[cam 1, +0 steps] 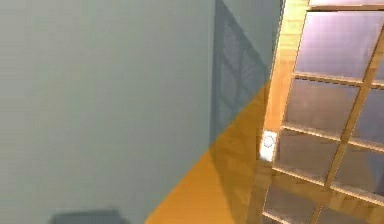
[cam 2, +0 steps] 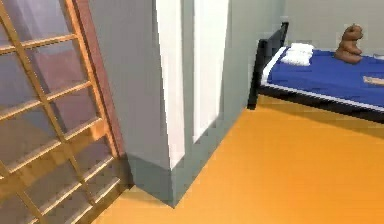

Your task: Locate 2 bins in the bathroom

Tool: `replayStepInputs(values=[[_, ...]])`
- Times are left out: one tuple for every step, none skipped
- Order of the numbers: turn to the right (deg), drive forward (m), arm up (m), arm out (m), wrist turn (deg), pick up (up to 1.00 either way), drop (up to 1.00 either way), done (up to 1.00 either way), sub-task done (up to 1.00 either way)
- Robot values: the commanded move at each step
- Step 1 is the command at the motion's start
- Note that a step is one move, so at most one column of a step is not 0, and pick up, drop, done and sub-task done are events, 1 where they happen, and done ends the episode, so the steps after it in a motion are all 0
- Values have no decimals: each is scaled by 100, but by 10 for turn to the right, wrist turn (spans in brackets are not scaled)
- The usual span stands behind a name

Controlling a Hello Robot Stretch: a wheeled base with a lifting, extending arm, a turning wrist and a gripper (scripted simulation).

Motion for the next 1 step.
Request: replayStepInputs(values=[[30, 0, 0, 0, 0, 0, 0, 0, 0]])
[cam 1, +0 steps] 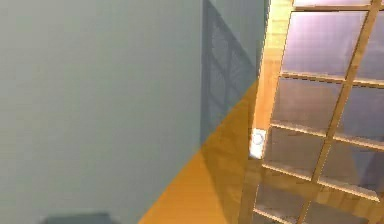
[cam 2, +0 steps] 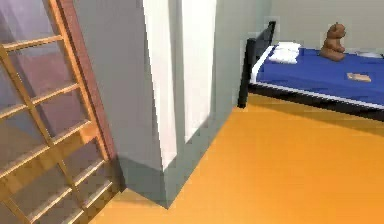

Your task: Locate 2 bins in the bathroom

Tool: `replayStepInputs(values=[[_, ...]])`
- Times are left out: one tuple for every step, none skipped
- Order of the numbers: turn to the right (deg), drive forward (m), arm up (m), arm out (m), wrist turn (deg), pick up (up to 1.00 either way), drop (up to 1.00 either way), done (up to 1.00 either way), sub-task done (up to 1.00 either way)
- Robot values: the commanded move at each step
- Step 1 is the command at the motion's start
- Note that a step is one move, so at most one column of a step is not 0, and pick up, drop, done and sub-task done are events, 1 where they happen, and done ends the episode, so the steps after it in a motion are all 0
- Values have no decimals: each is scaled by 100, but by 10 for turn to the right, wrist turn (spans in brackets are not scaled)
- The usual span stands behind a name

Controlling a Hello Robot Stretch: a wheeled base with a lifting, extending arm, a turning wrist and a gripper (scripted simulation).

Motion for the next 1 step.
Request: replayStepInputs(values=[[0, 50, 0, 0, 0, 0, 0, 0, 0]])
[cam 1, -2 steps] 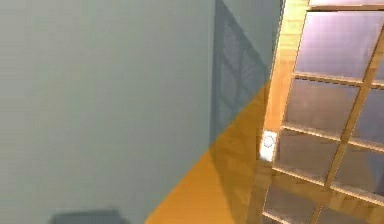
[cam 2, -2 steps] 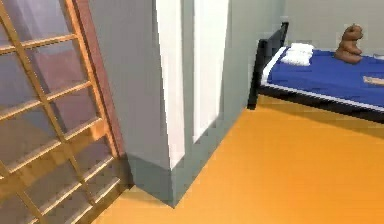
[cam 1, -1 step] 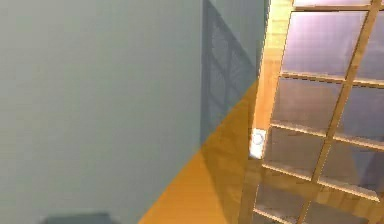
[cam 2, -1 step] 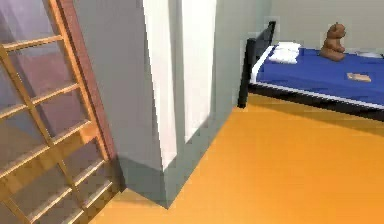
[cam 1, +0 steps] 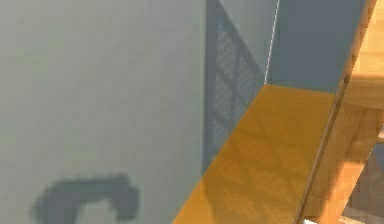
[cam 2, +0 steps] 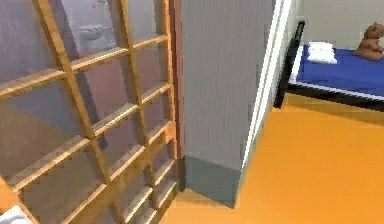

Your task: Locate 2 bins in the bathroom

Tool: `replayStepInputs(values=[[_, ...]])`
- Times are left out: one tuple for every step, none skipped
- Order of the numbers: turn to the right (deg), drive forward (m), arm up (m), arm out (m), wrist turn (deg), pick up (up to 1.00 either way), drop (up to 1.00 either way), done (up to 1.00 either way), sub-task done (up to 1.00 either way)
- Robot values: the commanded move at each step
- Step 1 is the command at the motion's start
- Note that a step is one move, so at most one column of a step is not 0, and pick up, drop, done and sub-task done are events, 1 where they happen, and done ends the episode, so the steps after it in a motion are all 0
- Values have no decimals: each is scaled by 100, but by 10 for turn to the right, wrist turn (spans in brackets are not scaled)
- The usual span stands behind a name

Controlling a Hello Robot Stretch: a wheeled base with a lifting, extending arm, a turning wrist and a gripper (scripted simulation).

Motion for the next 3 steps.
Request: replayStepInputs(values=[[90, 0, 0, 0, 0, 0, 0, 0, 0], [0, 50, 0, 0, 0, 0, 0, 0, 0], [300, 0, 0, 0, 0, 0, 0, 0, 0]])
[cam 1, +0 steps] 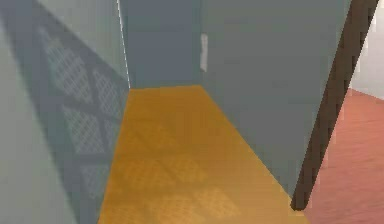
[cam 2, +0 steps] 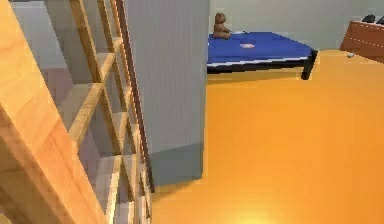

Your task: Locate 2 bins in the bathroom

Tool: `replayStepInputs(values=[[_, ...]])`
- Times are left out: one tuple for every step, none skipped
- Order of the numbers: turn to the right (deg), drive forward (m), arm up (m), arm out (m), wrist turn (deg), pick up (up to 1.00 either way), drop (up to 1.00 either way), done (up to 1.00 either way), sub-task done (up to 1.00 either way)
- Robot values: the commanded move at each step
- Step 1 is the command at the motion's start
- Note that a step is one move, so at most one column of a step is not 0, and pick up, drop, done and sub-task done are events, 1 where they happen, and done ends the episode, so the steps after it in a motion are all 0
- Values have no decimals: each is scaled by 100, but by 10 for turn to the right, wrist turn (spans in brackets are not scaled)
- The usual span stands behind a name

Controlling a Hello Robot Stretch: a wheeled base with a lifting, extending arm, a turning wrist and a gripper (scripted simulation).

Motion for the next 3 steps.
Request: replayStepInputs(values=[[0, 40, 0, 0, 0, 0, 0, 0, 0], [30, 0, 0, 0, 0, 0, 0, 0, 0], [0, 15, 0, 0, 0, 0, 0, 0, 0]])
